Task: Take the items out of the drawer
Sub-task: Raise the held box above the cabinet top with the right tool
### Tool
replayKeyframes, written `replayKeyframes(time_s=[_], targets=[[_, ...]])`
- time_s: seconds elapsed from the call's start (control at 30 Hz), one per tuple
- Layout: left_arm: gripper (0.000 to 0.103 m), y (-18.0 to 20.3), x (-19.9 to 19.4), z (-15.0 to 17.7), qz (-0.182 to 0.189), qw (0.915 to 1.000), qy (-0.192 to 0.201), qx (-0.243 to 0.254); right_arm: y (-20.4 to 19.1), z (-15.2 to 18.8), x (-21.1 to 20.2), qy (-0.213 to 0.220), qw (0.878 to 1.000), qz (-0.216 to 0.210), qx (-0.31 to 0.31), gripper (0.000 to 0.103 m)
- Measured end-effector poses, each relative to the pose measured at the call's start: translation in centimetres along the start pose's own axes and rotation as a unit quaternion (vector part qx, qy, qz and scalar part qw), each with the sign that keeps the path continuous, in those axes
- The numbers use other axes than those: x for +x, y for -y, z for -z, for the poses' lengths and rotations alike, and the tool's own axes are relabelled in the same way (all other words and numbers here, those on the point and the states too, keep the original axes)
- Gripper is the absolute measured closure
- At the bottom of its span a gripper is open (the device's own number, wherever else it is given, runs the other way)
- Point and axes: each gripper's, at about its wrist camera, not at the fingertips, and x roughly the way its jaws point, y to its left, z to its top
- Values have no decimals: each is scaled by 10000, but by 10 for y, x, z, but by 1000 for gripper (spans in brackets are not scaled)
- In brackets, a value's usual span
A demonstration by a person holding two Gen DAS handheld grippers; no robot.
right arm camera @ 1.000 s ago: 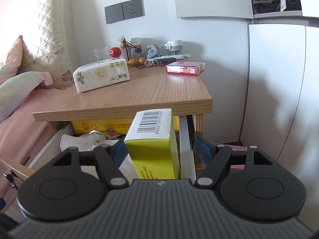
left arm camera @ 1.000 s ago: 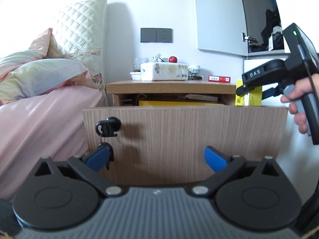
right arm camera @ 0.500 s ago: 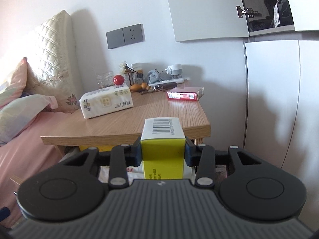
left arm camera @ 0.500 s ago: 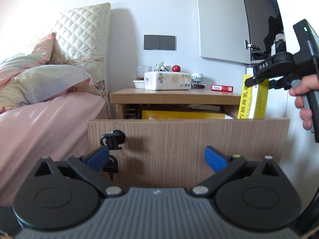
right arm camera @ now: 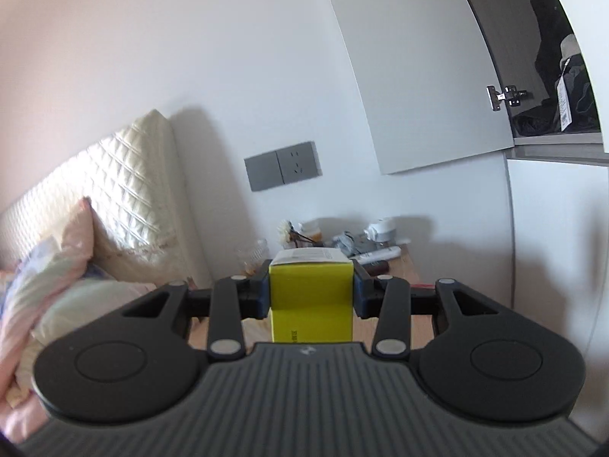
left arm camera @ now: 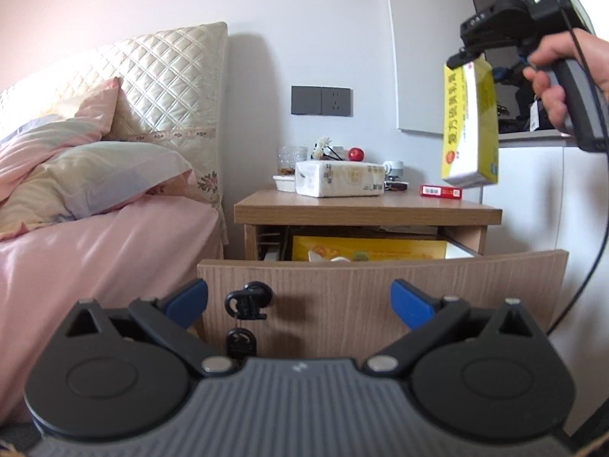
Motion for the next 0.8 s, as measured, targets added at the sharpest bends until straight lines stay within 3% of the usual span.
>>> replayKeyframes(time_s=[0.2, 0.33, 0.53, 0.8], targets=[[0, -25, 2, -9, -343, 9993, 164, -47, -2, -12, 41, 29, 9938, -389, 1042, 60], [0, -39, 11, -8, -502, 9986, 92, -131, 2, 1, 81, -158, 9854, -452, 1633, 60], [0, -54, 23, -1, -621, 9978, -62, -220, 20, 29, 125, 5, 9673, -360, 2509, 60], [0, -69, 29, 4, -738, 9963, -164, -405, 40, 76, 128, 682, 9397, -34, 3351, 60]])
